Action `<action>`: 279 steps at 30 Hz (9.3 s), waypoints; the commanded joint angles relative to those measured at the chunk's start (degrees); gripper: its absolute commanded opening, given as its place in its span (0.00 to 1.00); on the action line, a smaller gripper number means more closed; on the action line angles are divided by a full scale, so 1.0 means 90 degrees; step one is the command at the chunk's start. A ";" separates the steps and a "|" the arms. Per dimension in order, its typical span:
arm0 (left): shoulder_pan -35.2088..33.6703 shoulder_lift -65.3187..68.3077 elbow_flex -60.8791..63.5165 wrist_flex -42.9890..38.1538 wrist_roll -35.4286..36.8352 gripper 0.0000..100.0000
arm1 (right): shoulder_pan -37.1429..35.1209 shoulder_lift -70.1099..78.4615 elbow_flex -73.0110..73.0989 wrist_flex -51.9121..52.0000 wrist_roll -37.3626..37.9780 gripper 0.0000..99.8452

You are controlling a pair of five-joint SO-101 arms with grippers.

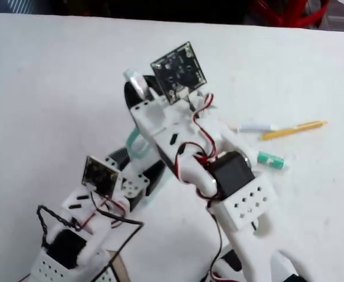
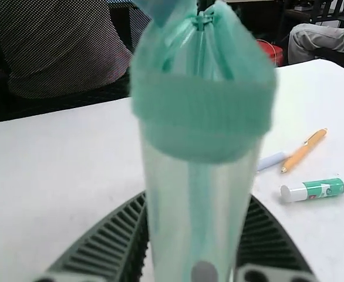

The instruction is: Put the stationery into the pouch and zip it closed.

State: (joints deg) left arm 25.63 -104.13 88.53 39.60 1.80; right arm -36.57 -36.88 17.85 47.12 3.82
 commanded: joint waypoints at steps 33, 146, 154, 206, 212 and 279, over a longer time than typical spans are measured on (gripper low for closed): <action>-0.0024 -0.0063 -0.0303 0.0020 0.0059 0.17 | -0.0044 -0.0581 -0.1377 0.2818 0.4855 0.02; -0.0425 -0.0063 0.0078 -0.0674 -0.0313 0.09 | 0.5543 0.1753 0.1074 0.3033 0.8274 0.30; -0.1079 -0.0063 0.0098 -0.0713 -0.0264 0.09 | 0.6032 0.2359 0.2589 0.0913 0.8313 0.30; -0.0513 -0.0063 0.0049 -0.0430 -0.0244 0.19 | 0.5123 -0.1392 0.1436 0.1939 0.5753 0.02; -0.0513 -0.0063 0.0049 -0.0430 -0.0244 0.19 | 0.4147 -0.1490 -0.1055 0.2857 0.2774 0.02; -0.0571 -0.0063 0.0088 -0.0449 -0.0264 0.19 | 0.5231 0.0063 0.0137 0.0444 0.0889 0.24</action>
State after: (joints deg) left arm 19.91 -104.04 89.85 35.74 -0.57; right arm 0.35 -43.91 20.40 54.51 11.56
